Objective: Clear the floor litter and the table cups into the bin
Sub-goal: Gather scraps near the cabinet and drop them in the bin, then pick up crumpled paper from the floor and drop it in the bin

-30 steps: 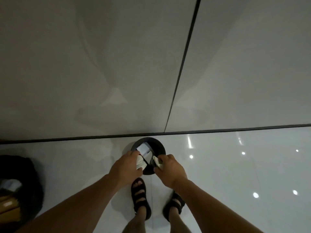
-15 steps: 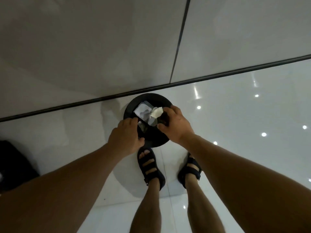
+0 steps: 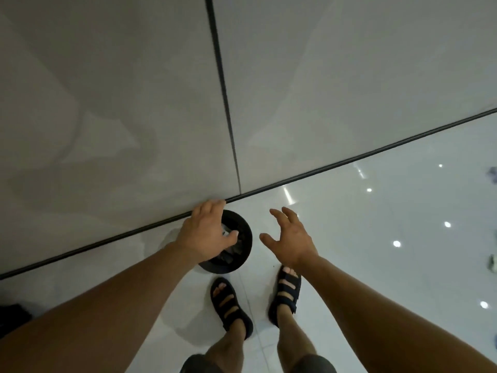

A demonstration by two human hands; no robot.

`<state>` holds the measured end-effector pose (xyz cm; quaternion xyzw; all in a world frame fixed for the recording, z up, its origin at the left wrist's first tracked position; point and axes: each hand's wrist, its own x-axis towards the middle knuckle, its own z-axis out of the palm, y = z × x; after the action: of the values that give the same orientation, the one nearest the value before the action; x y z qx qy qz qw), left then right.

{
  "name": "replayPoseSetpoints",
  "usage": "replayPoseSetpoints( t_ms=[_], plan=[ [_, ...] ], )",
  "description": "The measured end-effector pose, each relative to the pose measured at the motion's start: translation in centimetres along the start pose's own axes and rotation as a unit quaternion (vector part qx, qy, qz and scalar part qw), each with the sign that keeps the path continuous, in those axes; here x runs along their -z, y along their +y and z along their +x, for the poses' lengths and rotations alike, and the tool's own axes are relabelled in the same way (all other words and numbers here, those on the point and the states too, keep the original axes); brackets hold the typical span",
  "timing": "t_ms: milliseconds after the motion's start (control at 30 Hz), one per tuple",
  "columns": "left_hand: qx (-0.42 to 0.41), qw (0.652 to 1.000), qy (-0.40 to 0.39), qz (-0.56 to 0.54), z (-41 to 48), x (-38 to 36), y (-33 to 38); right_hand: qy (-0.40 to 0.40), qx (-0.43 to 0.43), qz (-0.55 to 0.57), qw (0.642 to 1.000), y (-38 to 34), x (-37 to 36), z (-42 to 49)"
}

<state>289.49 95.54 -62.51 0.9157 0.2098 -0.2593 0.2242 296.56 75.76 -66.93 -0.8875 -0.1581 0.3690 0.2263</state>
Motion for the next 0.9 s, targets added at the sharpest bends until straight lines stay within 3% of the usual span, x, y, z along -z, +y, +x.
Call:
replayPoseSetpoints(
  t_ms=[200,433,700,900],
  plan=[
    [-0.096,0.995,-0.014,0.027,-5.1,6.8,9.5,0.104,-0.073,0.037,0.991,0.0,9.0,-11.1],
    [-0.242,0.962,-0.034,0.119,-12.5,8.6,23.6,0.202,-0.140,0.079,0.966,4.7,16.8,-24.6],
    [-0.365,0.912,-0.012,0.186,-23.5,3.0,42.0,0.291,-0.211,0.128,0.924,16.2,21.2,-41.1],
    [-0.445,0.869,-0.056,0.211,-31.4,-4.5,54.0,0.328,-0.290,0.160,0.885,27.3,21.9,-53.8]
  ],
)
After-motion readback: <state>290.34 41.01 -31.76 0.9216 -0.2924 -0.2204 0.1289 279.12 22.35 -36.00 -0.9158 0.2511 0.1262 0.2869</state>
